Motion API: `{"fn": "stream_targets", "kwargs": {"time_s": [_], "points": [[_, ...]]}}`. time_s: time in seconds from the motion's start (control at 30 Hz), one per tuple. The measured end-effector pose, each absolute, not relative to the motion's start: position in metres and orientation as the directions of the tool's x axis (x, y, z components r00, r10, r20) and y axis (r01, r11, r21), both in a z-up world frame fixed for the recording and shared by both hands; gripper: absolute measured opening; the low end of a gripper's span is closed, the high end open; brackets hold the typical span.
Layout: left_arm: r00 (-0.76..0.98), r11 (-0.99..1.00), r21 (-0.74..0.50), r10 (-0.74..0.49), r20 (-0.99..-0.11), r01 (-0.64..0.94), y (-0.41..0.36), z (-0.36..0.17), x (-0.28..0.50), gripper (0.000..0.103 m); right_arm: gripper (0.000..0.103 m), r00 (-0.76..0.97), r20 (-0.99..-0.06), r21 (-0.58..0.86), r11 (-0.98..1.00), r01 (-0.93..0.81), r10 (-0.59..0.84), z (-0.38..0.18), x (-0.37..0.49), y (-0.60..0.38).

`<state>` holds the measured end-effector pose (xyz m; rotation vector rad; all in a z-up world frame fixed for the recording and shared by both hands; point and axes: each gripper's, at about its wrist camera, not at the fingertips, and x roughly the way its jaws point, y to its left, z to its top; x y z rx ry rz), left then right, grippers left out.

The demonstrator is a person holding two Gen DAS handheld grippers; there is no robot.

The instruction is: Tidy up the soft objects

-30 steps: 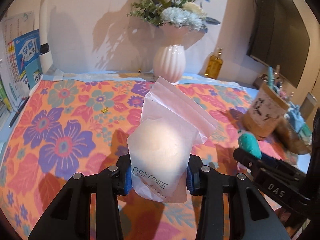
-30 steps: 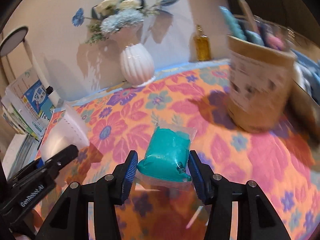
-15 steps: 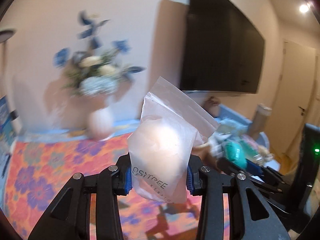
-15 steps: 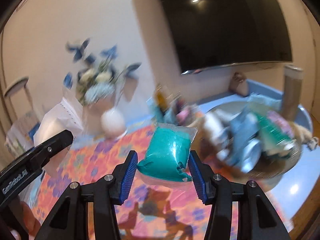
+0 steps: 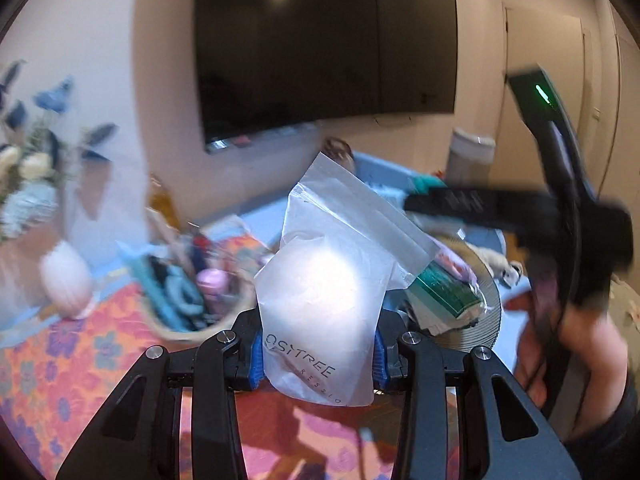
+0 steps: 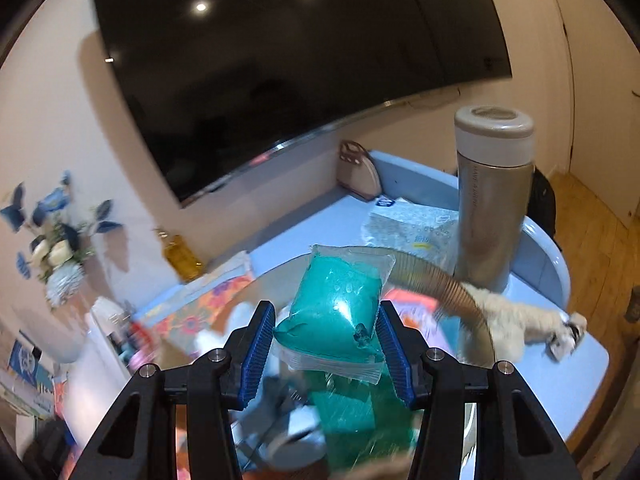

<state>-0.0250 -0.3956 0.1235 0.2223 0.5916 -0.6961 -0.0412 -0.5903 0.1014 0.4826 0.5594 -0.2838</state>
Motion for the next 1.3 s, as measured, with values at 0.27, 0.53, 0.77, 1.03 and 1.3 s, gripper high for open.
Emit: {"fn": "stream_targets", "kwargs": {"time_s": [0.27, 0.53, 0.77, 1.03, 1.3], "points": [[0.541, 0.725, -0.04, -0.549, -0.637, 0.688, -0.426, 0.094, 0.003, 0.053, 0.07, 0.771, -0.628, 0.352, 0.847, 0.399, -0.102, 0.082, 0.008, -0.612], [0.508, 0.694, -0.076, -0.593, -0.624, 0.716, -0.415, 0.093, -0.007, 0.082, 0.071, 0.773, -0.623, 0.362, 0.832, 0.421, -0.12, 0.081, -0.006, -0.621], [0.524, 0.688, -0.096, -0.629, -0.575, 0.72, -0.378, 0.114, -0.034, 0.085, 0.075, 0.808, -0.573, 0.359, 0.844, 0.399, -0.138, 0.105, -0.044, -0.599], [0.607, 0.737, -0.068, -0.601, -0.52, 0.672, -0.298, 0.149, -0.068, 0.085, 0.081, 0.861, -0.502, 0.365, 0.882, 0.297, -0.082, 0.131, -0.072, -0.528], [0.782, 0.859, -0.018, -0.475, -0.404, 0.512, -0.178, 0.18, -0.089, 0.1, 0.087, 0.888, -0.457, 0.287, 0.954, 0.088, 0.056, 0.15, -0.076, -0.408]]}}
